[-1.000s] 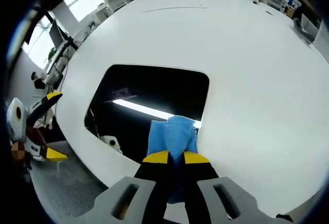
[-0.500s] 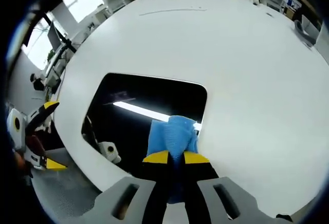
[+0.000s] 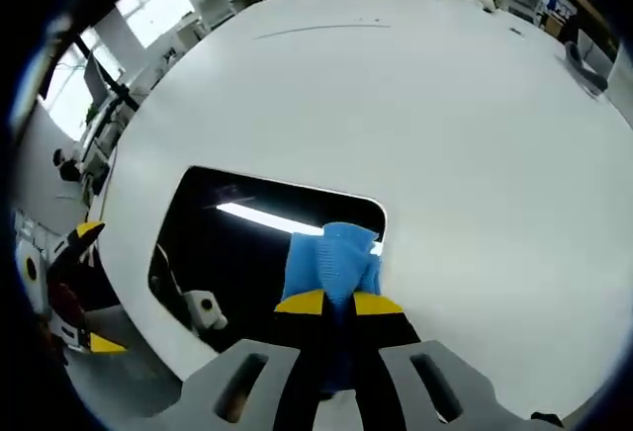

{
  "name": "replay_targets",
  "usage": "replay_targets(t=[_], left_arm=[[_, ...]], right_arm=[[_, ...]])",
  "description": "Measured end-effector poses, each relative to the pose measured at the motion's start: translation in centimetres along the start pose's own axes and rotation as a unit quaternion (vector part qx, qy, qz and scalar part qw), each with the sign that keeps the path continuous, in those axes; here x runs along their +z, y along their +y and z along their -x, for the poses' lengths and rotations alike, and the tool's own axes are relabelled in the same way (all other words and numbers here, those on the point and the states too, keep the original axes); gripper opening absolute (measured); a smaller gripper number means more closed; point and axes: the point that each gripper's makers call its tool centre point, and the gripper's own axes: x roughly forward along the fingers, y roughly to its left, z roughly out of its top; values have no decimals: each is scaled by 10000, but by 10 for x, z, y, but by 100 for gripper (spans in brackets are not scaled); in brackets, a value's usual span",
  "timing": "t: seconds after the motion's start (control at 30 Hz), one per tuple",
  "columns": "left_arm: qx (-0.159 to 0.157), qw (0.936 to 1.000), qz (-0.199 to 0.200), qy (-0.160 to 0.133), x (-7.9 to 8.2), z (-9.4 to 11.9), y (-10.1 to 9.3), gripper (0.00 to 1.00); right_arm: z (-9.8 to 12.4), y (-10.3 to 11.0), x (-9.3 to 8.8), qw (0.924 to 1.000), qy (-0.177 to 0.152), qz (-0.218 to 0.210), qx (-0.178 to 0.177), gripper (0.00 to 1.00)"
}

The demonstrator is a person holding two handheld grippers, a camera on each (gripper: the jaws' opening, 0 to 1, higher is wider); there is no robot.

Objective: Wipe the mirror surface with the cleaning cloth until all visible marks leave the cleaned area.

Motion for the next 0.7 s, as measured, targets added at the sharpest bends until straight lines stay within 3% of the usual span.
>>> replay_targets(t=[0.7], left_arm=[[18,10000,27,21,-1,0,1,99]], right_arm=[[-13,-18,33,10000,-27,27,-76,3]])
